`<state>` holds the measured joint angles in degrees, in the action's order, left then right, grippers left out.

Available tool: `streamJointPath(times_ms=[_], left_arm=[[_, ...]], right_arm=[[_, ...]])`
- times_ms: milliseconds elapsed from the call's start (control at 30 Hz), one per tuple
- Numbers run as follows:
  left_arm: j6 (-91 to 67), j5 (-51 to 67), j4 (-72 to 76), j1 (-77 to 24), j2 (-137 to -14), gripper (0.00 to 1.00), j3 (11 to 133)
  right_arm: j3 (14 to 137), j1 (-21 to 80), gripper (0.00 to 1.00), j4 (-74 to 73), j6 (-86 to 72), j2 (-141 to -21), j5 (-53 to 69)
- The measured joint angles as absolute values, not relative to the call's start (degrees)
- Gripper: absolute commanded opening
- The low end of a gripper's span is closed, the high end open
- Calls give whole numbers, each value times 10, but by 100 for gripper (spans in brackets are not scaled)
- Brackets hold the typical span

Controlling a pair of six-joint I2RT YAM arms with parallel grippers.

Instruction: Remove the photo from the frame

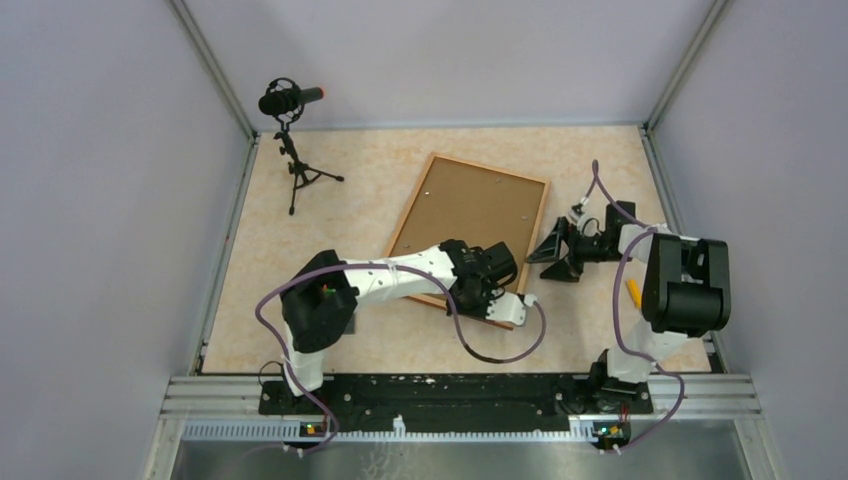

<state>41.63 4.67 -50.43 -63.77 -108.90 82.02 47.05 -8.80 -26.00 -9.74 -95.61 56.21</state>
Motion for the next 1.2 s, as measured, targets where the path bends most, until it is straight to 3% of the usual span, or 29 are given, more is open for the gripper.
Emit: streamJointPath(times_ms=[633, 1200], left_arm=[[400, 99, -542, -626, -1089, 0, 893], [390, 127, -543, -626, -1077, 0, 898]], right_arm=[[442, -50, 76, -152, -180, -1034, 653], [416, -31, 62, 154, -427, -1093, 708]])
